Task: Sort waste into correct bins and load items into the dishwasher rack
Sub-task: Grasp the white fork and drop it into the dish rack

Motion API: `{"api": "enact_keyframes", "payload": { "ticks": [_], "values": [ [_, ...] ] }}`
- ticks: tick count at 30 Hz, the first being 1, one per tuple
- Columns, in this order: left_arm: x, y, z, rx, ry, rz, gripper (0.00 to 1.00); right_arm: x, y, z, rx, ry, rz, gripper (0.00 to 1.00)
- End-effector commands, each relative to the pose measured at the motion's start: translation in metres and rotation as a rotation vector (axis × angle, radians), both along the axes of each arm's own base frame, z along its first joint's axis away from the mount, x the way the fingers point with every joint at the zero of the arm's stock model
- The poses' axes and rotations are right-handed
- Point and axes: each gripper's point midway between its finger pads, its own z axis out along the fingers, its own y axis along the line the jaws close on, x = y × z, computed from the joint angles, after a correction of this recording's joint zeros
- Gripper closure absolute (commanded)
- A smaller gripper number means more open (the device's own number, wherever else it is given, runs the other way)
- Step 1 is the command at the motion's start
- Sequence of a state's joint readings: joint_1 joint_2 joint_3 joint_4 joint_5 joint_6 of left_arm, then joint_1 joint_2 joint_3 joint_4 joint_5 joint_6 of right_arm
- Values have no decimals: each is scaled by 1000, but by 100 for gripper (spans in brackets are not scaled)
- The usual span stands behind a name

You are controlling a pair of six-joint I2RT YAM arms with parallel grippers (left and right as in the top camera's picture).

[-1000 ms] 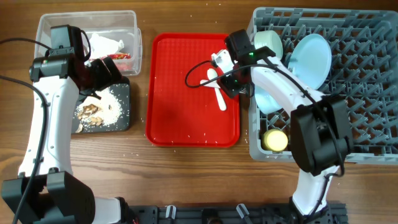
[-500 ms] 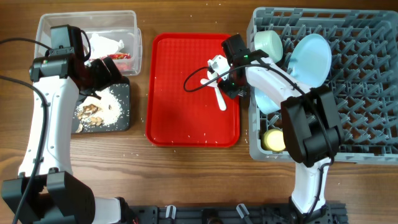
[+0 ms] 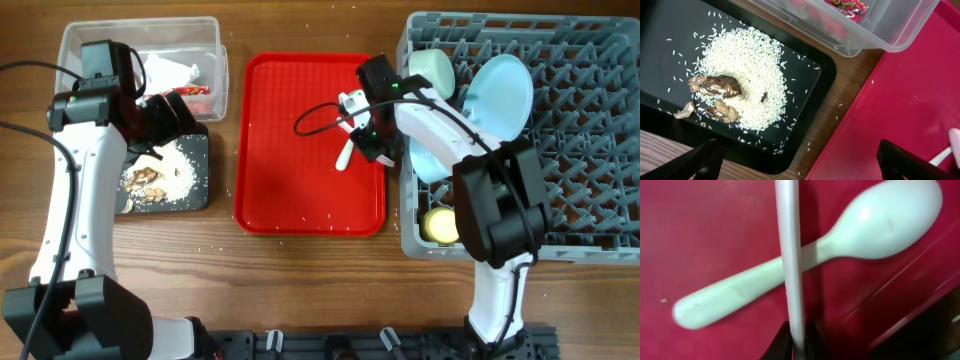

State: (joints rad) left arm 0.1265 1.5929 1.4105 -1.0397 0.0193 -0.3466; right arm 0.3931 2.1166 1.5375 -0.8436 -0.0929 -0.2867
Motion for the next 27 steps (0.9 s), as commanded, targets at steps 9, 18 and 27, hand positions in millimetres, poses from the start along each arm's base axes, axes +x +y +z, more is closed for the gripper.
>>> {"api": "enact_keyframes", "payload": {
  "ticks": [9, 18, 27],
  "values": [
    [-2, 4, 2, 12, -3, 11, 0, 19, -13, 246, 266, -429, -328, 96],
    [-2, 4, 2, 12, -3, 11, 0, -38, -112, 253, 0, -382, -780, 96],
    [-2, 4, 2, 12, -3, 11, 0, -122, -180, 180, -345, -68, -1063, 96]
  ]
}}
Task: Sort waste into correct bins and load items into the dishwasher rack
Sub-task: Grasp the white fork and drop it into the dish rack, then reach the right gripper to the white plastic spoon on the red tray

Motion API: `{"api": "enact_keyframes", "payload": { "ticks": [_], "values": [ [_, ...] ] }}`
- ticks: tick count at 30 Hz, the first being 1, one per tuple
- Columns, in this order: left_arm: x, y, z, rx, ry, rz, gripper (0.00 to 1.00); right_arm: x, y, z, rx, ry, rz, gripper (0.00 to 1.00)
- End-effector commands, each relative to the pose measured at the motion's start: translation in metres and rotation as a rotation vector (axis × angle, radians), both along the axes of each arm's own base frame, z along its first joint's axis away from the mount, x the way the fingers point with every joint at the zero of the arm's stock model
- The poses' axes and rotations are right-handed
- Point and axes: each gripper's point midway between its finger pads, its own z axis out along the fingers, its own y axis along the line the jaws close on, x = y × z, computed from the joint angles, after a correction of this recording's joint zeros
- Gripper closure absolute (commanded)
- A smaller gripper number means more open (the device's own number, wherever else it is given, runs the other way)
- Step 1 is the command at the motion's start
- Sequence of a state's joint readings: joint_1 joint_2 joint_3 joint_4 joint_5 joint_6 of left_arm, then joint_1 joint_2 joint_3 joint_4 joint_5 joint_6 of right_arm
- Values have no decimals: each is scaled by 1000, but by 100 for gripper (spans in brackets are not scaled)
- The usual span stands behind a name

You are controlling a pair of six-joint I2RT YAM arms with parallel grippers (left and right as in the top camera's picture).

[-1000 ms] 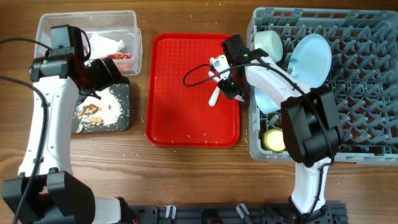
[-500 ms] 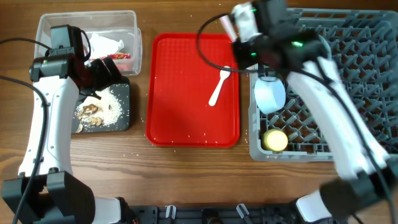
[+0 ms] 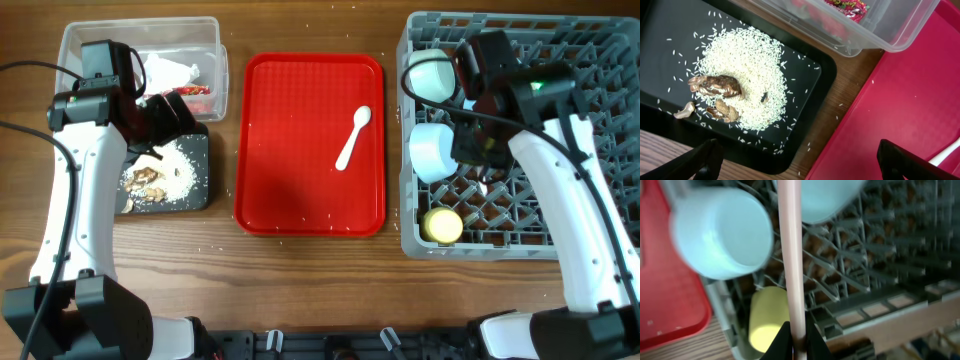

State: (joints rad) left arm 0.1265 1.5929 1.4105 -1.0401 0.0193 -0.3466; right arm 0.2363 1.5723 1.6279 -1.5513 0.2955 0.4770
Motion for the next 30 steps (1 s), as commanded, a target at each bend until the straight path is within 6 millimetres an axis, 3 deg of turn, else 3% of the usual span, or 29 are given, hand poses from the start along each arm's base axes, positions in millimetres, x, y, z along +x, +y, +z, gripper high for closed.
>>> {"api": "enact_keyframes", "payload": {
  "ticks": [1, 5, 7, 11, 13, 17, 19, 21, 24, 28, 30],
  "values": [
    [-2, 5, 2, 13, -4, 11, 0, -17, -20, -33, -59, 68, -122, 96],
    [-2, 4, 2, 12, -3, 11, 0, -27, -23, -86, -77, 126, -99, 96],
    [-2, 5, 2, 13, -4, 11, 0, -30, -25, -103, -82, 147, -62, 96],
    [-2, 4, 2, 12, -3, 11, 0, -30, -31, -113, -83, 166, -11, 95],
    [-2, 4, 2, 13, -4, 11, 0, -30, -33, -113, -85, 181, 38, 86],
    [-2, 4, 2, 13, -4, 11, 0, -30, -17, -117, 8, 193, 73, 51],
    [-2, 5, 2, 13, -4, 11, 0, -27, -14, -114, 23, 193, 112, 43],
    [-2, 5, 2, 13, -4, 11, 0, -22, -13, -105, 25, 174, 114, 42],
    [-2, 5, 2, 13, -3, 11, 0, -5, -5, -72, 62, 101, 132, 42],
    [-2, 5, 2, 13, -3, 11, 0, 33, 34, -11, 256, -100, 224, 42],
    [-2, 5, 2, 13, -3, 11, 0, 58, 61, 23, 400, -244, 241, 48]
  ]
}}
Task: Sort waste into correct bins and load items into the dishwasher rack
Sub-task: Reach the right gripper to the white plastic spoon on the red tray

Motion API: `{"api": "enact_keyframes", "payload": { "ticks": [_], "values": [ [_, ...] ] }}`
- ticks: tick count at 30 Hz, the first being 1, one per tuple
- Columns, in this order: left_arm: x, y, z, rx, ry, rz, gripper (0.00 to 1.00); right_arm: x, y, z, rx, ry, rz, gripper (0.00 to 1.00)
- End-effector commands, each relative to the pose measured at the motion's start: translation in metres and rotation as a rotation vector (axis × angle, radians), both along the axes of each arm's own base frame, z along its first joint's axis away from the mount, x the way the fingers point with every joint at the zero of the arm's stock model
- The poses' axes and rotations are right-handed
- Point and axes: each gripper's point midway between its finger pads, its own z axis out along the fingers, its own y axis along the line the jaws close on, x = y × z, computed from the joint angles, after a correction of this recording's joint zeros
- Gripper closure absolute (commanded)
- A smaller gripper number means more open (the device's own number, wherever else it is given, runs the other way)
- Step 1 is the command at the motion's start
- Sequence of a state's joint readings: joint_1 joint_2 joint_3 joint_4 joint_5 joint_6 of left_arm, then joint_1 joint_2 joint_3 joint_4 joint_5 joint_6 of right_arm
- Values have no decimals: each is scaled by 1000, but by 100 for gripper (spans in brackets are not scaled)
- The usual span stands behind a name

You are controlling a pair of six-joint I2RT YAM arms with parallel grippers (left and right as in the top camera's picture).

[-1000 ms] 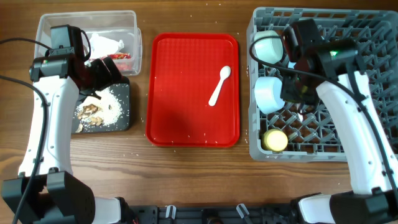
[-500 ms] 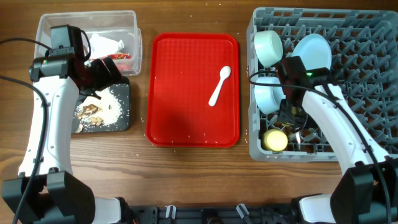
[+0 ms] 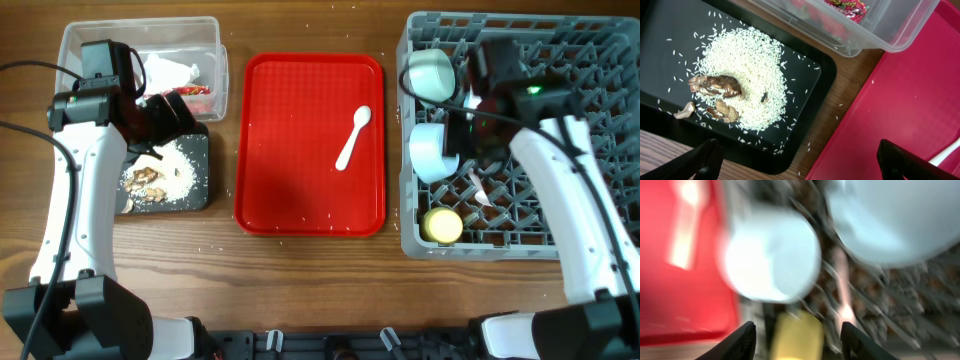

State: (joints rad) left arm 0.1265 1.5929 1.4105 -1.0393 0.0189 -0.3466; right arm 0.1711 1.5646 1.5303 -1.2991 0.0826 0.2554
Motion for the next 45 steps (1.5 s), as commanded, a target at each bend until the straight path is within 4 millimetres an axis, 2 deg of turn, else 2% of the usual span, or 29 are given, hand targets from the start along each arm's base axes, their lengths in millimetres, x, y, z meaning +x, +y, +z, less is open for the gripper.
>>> {"api": "enact_keyframes", "payload": {
  "ticks": [1, 4, 6, 9, 10, 13, 14, 17, 21, 25, 30, 37, 41, 45],
  "values": [
    [-2, 4, 2, 12, -3, 11, 0, 35, 51, 58, 276, -220, 65, 52],
    [-2, 4, 2, 12, -3, 11, 0, 64, 78, 70, 335, -334, 75, 55],
    [-2, 4, 2, 12, -3, 11, 0, 81, 99, 67, 367, -366, 86, 55],
    [-2, 4, 2, 12, -3, 11, 0, 105, 136, 40, 408, -350, 89, 55],
    [-2, 4, 2, 12, -3, 11, 0, 116, 151, 22, 414, -327, 92, 55],
    [-2, 4, 2, 12, -3, 11, 0, 133, 169, -14, 397, -264, 93, 55],
    [-2, 4, 2, 12, -3, 11, 0, 142, 172, -33, 387, -225, 68, 55],
    [-2, 4, 2, 12, -3, 11, 0, 155, 169, -74, 335, -165, 12, 55],
    [-2, 4, 2, 12, -3, 11, 0, 149, 160, -115, 264, -81, -24, 42],
    [-2, 4, 2, 12, -3, 11, 0, 141, 153, -137, 221, -25, -55, 41],
    [-2, 4, 2, 12, -3, 11, 0, 140, 148, -157, 210, 7, -174, 43],
    [-2, 4, 2, 12, -3, 11, 0, 142, 149, -182, 201, 31, -206, 46],
    [-2, 4, 2, 12, -3, 11, 0, 141, 149, -186, 201, 38, -206, 53],
    [-2, 4, 2, 12, -3, 11, 0, 141, 148, -188, 197, 43, -207, 65]
  ]
}}
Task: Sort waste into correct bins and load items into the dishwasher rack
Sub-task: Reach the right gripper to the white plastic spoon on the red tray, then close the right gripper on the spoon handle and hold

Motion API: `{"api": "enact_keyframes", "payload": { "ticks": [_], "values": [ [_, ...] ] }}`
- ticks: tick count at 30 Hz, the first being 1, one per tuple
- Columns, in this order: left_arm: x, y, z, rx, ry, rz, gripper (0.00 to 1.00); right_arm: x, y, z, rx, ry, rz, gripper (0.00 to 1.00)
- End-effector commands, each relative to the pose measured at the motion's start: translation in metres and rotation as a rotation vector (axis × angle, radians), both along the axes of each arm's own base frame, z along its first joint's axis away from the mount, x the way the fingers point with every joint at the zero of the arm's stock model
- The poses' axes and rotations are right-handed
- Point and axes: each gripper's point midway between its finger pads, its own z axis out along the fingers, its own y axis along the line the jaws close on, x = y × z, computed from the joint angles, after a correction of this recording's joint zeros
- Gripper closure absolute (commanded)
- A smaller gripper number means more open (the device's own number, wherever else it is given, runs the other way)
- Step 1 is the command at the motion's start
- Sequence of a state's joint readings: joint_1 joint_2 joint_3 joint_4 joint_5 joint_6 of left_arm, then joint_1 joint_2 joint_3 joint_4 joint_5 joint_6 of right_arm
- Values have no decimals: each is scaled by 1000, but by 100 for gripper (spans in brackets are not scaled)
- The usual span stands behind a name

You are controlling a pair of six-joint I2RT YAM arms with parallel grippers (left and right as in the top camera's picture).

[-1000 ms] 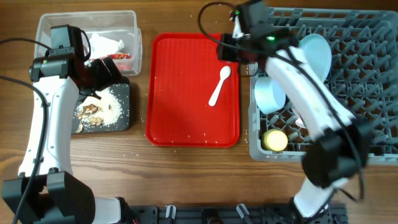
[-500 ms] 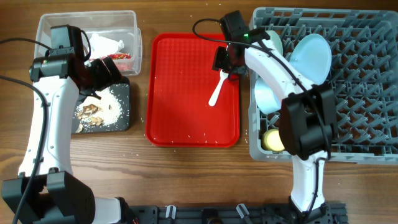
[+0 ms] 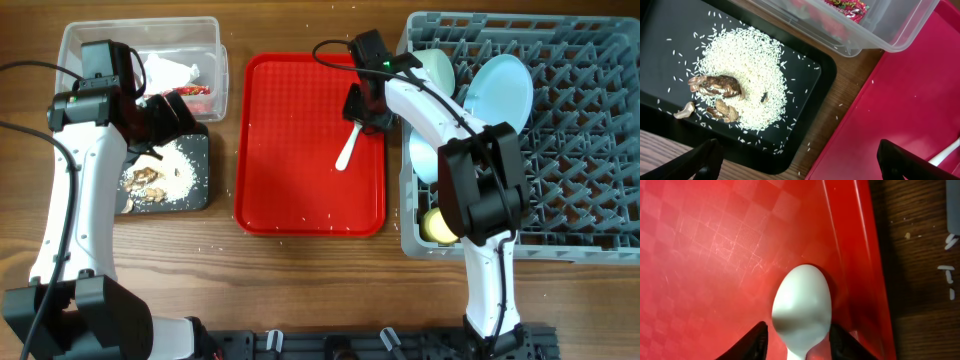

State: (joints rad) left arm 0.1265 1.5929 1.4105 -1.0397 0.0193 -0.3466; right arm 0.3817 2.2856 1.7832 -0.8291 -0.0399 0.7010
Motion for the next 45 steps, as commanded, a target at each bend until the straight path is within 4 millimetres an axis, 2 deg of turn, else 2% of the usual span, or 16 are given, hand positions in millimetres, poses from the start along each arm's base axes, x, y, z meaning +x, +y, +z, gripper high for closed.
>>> {"api": "enact_keyframes", "payload": {
  "ticks": [1, 3, 8, 19, 28, 45],
  "values": [
    [-2, 4, 2, 13, -3, 11, 0, 4, -1, -9, -21, 1, -11, 69],
    [-2, 5, 2, 13, -3, 11, 0, 3, -1, -12, -22, 8, -9, 84],
    [-2, 4, 2, 12, -3, 11, 0, 3, 2, -15, -18, 9, -5, 95],
    [-2, 4, 2, 12, -3, 11, 0, 3, 3, -15, -16, 9, 0, 96],
    [-2, 4, 2, 12, -3, 11, 0, 5, 14, -11, 32, -5, 64, 96],
    [-2, 5, 2, 13, -3, 11, 0, 6, 14, -10, 28, -12, 85, 96]
  ]
}}
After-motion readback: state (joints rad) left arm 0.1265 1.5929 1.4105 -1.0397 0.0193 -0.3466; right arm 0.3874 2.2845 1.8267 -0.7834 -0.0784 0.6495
